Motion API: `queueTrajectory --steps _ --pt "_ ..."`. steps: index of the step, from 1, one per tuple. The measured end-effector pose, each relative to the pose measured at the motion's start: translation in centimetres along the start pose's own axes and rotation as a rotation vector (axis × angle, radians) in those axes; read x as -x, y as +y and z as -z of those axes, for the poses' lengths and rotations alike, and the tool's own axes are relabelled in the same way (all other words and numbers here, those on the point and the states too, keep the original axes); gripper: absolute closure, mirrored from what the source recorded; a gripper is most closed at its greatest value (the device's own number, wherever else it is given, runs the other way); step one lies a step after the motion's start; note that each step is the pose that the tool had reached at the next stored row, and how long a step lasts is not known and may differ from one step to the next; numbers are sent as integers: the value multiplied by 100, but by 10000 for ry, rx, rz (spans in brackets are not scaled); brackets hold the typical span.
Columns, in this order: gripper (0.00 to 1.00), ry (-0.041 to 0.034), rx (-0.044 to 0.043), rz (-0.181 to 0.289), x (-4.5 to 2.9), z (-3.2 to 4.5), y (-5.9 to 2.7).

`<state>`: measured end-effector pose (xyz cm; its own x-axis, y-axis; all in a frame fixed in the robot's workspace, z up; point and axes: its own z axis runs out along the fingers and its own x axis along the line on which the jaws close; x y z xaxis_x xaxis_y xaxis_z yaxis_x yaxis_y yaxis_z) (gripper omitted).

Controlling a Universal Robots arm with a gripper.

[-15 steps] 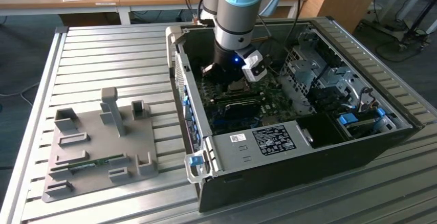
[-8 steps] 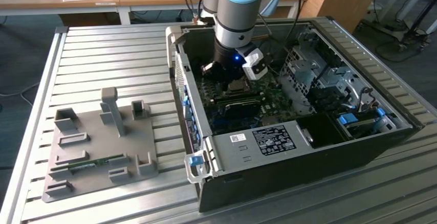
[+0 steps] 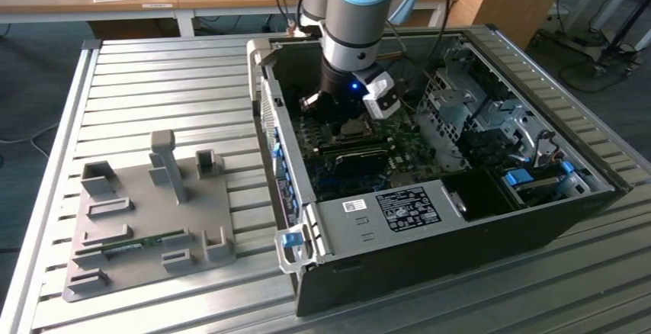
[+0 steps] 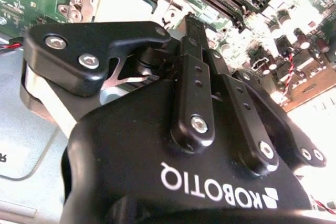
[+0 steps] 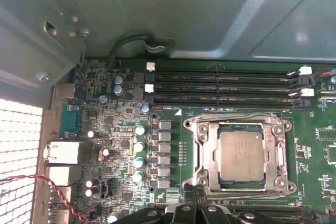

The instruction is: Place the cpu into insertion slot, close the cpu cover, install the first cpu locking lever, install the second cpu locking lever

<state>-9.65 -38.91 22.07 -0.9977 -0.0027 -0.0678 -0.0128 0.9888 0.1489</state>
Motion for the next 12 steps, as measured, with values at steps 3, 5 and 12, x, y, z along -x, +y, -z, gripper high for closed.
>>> queueTrajectory --steps 3,5,12 --pt "89 0 0 0 20 -2 0" --pt "89 0 1 0 32 -2 -1" --pt "89 -1 0 -1 52 -5 6"
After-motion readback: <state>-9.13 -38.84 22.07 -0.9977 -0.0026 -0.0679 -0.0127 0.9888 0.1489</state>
